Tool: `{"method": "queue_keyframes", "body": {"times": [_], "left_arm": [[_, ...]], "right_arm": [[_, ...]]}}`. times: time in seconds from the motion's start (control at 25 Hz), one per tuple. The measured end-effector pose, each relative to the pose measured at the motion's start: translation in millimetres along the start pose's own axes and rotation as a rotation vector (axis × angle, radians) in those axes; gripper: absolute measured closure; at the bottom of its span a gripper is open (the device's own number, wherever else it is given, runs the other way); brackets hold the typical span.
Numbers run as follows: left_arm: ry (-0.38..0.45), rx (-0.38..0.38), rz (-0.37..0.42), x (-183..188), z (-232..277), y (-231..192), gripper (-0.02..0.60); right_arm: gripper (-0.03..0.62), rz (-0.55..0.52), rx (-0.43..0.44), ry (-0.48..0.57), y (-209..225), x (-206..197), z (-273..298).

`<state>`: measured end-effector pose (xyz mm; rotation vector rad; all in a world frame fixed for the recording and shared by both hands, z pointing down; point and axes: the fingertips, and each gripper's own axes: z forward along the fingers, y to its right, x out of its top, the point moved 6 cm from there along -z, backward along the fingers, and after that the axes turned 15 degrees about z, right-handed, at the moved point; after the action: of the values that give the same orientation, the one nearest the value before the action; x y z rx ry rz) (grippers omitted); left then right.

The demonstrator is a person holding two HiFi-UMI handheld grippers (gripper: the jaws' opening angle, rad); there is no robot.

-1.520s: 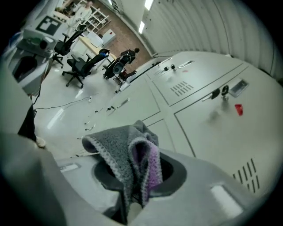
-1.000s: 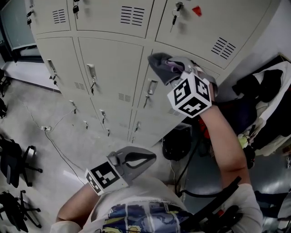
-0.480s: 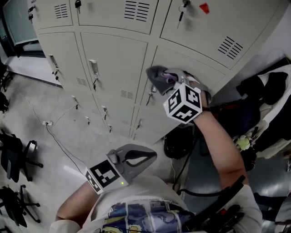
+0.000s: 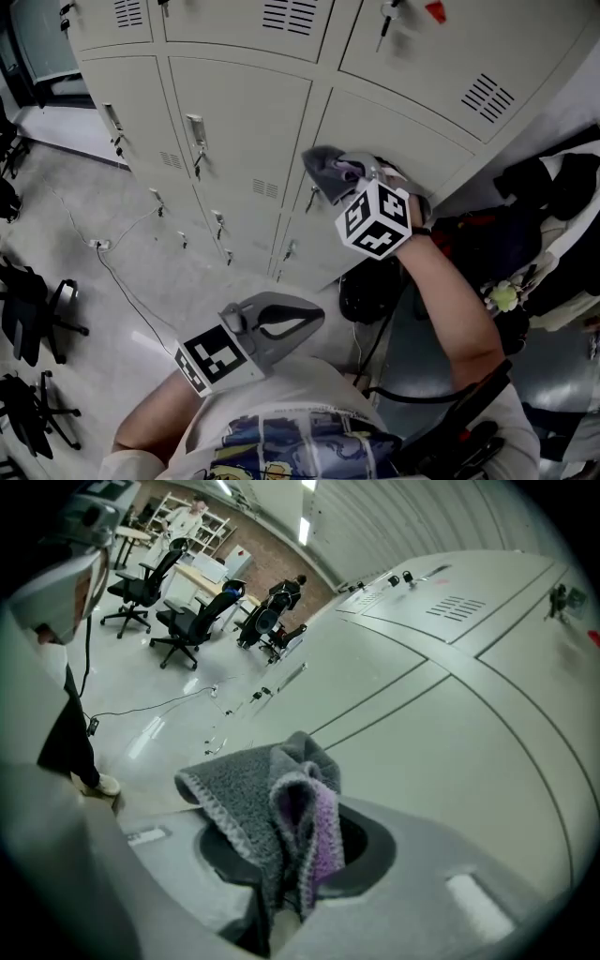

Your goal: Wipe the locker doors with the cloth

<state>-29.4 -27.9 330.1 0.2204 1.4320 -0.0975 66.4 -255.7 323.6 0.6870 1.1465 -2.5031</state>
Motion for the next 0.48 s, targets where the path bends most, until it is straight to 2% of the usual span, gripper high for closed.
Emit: {"method": "queue_keyframes", "body": {"times": [0.16,0.48], "left_arm": [[-0.006,0.0,-0.002,0.2,1.0,-0.2,0.577],[-0.013,0.008,-0.011,-3.5,2.0,-0.8,0.577]], "right_arm": [[0.508,0.001,0.001,0.008,-4.9,-2.6,2.2],[0.508,0.002,0.07,-0.059,-32.4,-32.6,32.9]]}}
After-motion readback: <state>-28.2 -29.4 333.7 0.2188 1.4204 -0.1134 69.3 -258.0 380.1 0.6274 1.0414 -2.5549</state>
